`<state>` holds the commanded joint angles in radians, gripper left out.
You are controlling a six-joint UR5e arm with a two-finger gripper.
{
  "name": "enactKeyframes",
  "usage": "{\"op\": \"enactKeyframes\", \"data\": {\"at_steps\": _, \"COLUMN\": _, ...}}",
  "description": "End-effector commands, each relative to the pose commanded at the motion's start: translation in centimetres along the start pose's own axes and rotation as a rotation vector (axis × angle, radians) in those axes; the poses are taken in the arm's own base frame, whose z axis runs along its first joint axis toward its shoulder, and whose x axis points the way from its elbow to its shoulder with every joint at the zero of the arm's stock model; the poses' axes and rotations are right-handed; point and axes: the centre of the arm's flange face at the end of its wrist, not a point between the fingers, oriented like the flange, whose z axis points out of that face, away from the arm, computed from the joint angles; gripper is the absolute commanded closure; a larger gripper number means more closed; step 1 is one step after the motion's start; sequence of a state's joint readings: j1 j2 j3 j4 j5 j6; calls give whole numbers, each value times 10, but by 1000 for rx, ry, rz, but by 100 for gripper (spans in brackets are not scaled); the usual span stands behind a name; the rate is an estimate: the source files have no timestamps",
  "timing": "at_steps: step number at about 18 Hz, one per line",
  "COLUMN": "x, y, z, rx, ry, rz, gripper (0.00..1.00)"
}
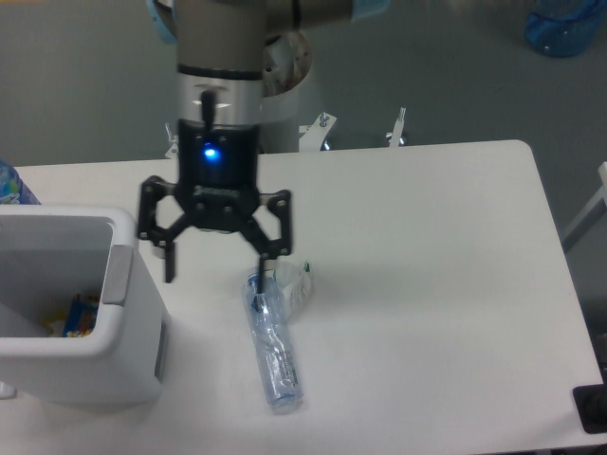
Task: Open the trash can
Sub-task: 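Raise the gripper away from the opened bin toward the bottle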
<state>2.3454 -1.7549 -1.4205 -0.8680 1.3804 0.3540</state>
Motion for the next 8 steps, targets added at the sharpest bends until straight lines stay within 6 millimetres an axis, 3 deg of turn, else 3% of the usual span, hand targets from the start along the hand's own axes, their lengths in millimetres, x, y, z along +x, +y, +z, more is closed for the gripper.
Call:
{"op": "enactKeyframes", "data": {"at_steps": 5, "x": -15, "y": 18, "z": 11, "rx": -151, "ry": -43, "rz": 199, "gripper": 0}}
{"op": "enactKeyframes", "data": {"at_steps": 8, "x": -28, "y": 24, "z": 12, "rx": -187, "ry": -68, "rz": 233, "gripper": 0}}
